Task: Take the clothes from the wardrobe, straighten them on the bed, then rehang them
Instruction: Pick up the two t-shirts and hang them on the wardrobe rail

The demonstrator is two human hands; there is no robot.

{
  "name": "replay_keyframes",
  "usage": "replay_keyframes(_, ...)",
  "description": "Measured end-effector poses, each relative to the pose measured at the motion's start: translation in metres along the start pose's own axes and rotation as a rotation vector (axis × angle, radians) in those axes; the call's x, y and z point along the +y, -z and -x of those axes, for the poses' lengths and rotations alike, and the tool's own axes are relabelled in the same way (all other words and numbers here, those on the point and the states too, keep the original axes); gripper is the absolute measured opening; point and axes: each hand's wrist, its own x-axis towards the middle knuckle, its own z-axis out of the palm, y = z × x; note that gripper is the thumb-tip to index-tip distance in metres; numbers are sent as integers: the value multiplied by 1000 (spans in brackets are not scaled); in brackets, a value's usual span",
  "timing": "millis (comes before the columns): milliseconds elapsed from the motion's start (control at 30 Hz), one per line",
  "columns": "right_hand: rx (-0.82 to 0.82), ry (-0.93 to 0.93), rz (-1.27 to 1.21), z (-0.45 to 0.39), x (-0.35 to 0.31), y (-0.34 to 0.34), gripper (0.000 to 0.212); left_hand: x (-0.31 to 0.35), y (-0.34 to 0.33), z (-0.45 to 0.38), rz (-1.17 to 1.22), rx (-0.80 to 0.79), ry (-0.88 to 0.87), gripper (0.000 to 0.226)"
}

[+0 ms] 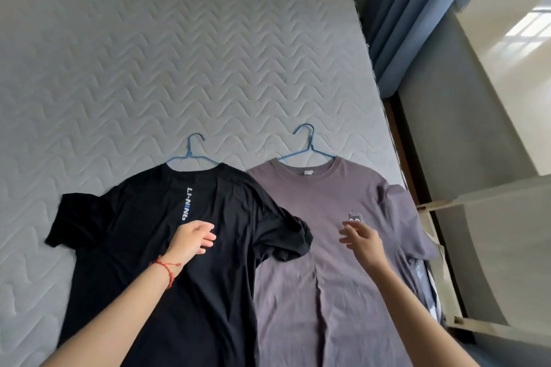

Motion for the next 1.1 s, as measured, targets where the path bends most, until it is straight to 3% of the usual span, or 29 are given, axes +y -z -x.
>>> replay_keyframes(300,68,214,331,-184,-28,-45,27,11,-23,-140,-11,91,-94,23)
replay_keyframes(500,124,373,571,-264,-30,-73,32,5,-12,-208,-237,198,-239,20)
replay_keyframes(667,180,452,759,-304,-21,-81,34,2,11,-255,-493,395,-417,25)
replay_keyframes(933,348,645,791,-323,6,-92,24,-8,44,-319,-725,702,-473,40)
replay_keyframes(1100,371,645,824,-327,12,-96,26,-6,51,-331,-799,686,-509,24)
